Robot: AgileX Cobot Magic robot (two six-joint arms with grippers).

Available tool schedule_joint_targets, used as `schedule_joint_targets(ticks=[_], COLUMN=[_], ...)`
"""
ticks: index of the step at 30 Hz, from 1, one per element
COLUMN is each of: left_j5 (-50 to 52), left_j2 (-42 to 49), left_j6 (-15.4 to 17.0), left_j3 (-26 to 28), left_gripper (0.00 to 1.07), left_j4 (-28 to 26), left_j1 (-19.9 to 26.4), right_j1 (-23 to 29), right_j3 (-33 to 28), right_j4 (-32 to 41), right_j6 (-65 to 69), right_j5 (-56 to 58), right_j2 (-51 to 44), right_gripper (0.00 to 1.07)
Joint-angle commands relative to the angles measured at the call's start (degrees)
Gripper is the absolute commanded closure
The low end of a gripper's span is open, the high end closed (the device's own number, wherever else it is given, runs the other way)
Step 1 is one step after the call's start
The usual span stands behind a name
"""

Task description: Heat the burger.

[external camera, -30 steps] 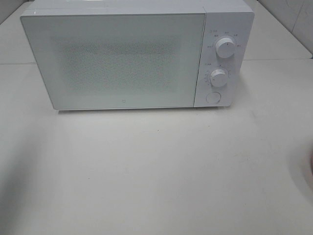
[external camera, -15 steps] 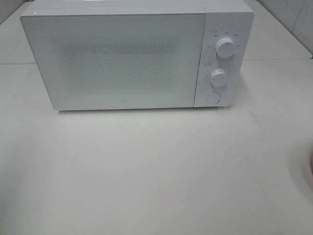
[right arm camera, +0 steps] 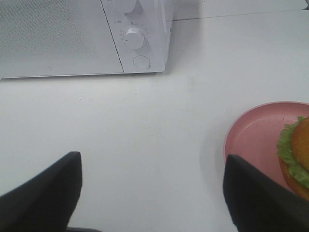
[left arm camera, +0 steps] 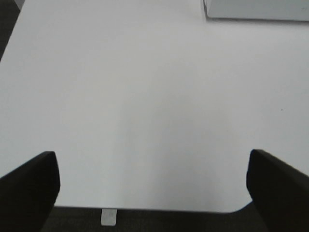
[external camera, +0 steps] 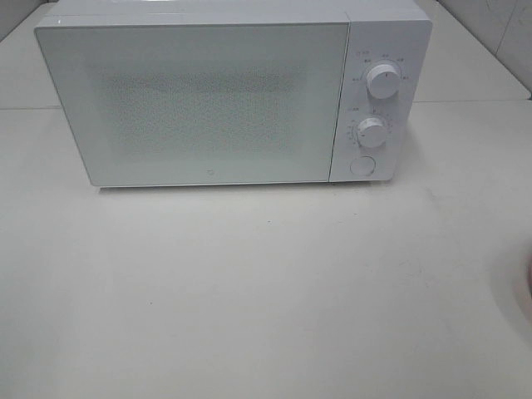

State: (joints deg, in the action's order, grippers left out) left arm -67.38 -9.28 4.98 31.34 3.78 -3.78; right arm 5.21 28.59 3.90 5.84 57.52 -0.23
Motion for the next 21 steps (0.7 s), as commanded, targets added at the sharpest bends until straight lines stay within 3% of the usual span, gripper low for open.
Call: schedule_joint_targets(ticks=[1,4,8,12,21], left_j5=[1.95,4.70,7.16,7.96,7.96], left_j2=[6.70,11.46,10.49,11.06,11.06], left_j6=[0.40,0.40,0.40,-4.58,-5.61], left_j3=[-0.52,-1.03,-2.52,-2.92,-2.92], left_gripper=[0.08,0.08,0.08,0.08,0.08], left_j4=[-0.46,-0.52,-2.12,-4.58,-5.16], left_j1=[0.11,0.11,0.23,0.17,0.17], right_j1=[-0.40,-0.40,-0.40,-0.40,-0.40], right_j3=[-0.17,-0.17,-0.17,-0.17,-0.17], right_j4=[0.29,0.29,0.29,0.34,0.40], right_j6=[-0.46,-0.46,-0.46,-0.52,-0.63], right_j5=[-0.40,-0.40,-0.40,-0.40,-0.40], right_j2=[-1.60,-1.60,-1.60,-1.38,-1.38], right_gripper=[0.32,0.32,0.32,0.32,0.32])
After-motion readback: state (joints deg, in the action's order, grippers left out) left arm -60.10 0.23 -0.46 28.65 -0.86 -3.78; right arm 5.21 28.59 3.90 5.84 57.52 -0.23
